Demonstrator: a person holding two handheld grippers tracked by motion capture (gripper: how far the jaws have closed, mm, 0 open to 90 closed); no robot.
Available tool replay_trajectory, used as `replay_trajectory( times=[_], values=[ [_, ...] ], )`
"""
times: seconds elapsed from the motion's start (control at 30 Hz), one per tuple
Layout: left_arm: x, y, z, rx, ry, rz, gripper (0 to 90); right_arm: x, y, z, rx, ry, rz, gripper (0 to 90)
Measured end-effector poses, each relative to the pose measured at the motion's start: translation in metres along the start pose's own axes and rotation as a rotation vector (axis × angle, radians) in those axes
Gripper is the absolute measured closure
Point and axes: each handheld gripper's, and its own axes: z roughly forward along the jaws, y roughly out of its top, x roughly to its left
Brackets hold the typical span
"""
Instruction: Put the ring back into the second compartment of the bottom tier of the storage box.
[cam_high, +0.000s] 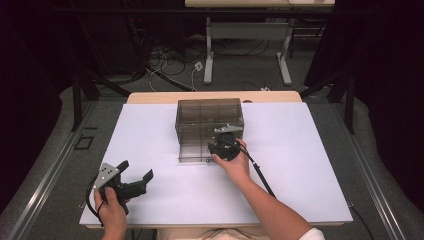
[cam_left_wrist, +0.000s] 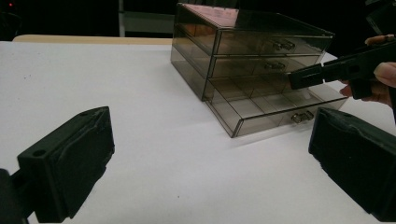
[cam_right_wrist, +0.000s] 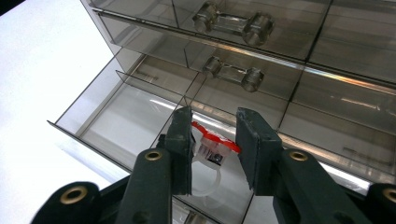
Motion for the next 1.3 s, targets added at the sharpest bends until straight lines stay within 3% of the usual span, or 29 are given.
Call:
replay_trajectory(
  times=[0.2,0.97,1.3],
  values=[
    [0.000,0.000,0.000,0.001,0.000,0.001,0.3,0.000,0.000,-0.001,-0.002,0.001,0.010,63.6],
    [0.000,0.000,0.000,0.003,-0.003,0.003,0.3,0.000,0.003,-0.010,-0.073,0.009,-0.012,34.9],
    [0.000,0.000,-0.001,0.002,-0.003,0.003,0.3,-0.002,0.002,-0.014,-0.064,0.000,0.003,28.2]
  ],
)
